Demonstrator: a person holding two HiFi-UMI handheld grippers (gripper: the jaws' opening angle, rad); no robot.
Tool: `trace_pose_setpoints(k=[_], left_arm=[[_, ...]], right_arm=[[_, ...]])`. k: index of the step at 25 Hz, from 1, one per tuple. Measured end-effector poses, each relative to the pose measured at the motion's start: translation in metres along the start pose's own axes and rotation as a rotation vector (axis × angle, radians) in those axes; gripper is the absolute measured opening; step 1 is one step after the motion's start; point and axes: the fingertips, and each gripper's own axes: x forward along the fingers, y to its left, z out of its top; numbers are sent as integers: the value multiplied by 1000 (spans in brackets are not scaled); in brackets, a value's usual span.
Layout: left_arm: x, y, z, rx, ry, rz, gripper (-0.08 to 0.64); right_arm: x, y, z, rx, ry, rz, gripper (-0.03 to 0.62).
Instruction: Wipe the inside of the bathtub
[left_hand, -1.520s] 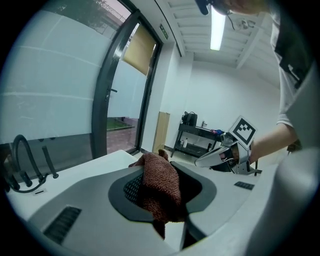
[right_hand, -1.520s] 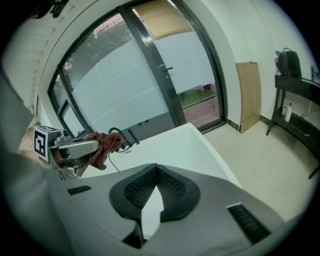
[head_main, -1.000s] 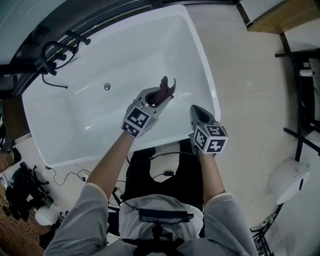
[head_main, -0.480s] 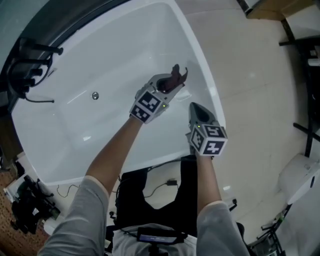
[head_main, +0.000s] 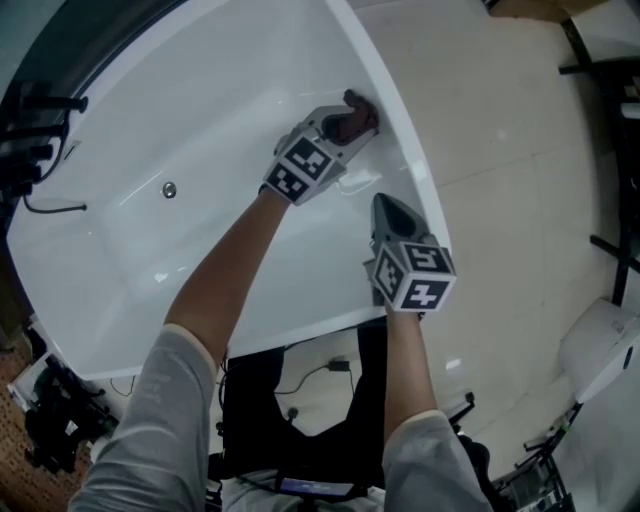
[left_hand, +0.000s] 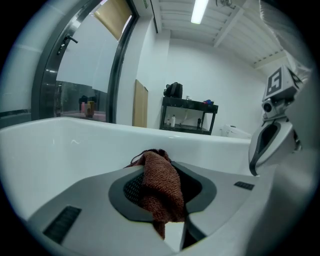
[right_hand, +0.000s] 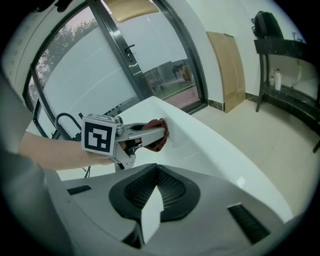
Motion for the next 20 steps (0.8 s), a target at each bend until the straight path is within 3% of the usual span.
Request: trace_pose_setpoints(k=[8, 15, 20], left_arm=[[3, -8, 6, -52, -56, -92, 106], [0, -76, -4, 4, -40, -260, 106], [2, -72, -11, -12, -49, -255, 106]], right_arm=[[-9, 3, 2, -31, 9, 36, 9], [-26, 2, -4, -38, 40, 36, 9], [-23, 5, -6, -25, 45, 45, 9]])
